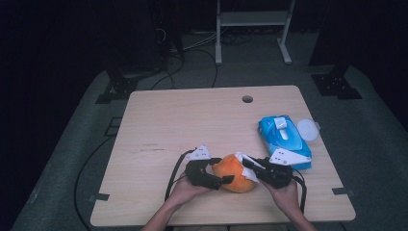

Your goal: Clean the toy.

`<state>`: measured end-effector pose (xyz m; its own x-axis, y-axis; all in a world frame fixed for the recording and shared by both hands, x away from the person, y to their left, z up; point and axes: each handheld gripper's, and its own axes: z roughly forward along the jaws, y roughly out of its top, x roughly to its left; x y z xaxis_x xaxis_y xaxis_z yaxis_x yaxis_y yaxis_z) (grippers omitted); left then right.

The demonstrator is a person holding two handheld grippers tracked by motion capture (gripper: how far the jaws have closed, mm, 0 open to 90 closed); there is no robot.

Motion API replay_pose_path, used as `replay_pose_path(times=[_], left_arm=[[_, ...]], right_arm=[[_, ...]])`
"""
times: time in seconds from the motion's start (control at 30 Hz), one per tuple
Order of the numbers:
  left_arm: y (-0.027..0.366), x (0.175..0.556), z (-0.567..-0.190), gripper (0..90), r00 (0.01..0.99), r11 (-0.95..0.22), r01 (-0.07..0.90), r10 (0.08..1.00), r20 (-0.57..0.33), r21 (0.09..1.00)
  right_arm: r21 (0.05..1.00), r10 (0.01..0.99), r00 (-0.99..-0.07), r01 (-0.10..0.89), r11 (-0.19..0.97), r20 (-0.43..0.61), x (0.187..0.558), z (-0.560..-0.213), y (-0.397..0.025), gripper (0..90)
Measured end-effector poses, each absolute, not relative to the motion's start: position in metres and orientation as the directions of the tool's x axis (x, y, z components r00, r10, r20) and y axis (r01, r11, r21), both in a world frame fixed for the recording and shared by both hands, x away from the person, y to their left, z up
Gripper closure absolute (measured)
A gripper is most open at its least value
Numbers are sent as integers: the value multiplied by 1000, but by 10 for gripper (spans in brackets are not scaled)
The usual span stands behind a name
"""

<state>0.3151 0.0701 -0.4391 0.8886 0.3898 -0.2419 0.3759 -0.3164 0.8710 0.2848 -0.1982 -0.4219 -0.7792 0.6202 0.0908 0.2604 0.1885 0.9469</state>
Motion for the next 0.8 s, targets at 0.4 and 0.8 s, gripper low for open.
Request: replay_pose_path(times=[0.4, 0.8], left_arm=[[62, 300, -435, 426, 900, -320, 275, 417, -125, 907], [59, 314, -447, 93, 890, -342, 389, 380, -253, 855]], right_arm=[[959, 653, -751, 249, 138, 101, 285, -413, -210, 826], [961, 609, -793, 178, 211, 13, 274, -408, -200, 826]])
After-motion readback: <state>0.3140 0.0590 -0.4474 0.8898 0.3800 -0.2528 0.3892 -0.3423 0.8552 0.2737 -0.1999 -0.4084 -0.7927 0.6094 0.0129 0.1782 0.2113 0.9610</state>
